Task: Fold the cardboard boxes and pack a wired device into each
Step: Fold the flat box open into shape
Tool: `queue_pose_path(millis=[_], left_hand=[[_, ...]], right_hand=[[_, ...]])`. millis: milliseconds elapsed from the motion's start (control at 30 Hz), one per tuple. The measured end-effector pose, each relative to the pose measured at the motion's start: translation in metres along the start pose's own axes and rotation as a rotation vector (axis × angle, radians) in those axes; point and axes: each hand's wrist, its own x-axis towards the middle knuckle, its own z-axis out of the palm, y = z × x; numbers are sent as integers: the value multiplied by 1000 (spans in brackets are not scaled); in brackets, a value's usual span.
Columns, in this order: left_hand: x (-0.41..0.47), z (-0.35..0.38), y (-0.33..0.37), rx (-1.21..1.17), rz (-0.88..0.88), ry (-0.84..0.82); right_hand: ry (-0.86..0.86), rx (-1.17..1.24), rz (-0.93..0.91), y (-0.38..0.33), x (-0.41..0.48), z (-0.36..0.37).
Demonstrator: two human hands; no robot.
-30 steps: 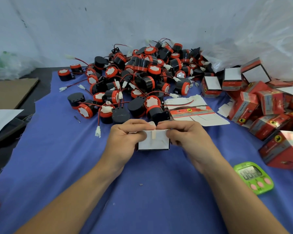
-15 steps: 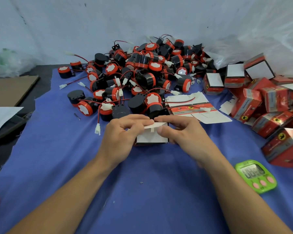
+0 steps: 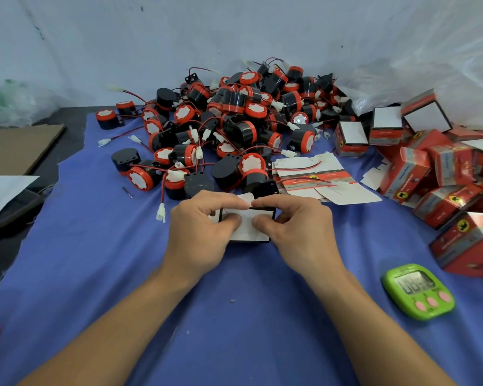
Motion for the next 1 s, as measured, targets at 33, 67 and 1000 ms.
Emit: queue_pose_path(millis=[33, 67, 1000], left_hand=[[0, 0, 0, -4, -3, 1], [0, 0, -1, -6, -6, -3], [5, -6, -6, -121, -12, -93]], right_hand=[[9, -20, -6, 0, 0, 1], [18, -35, -12, 1, 0, 2], [66, -80, -92, 4, -2, 10]])
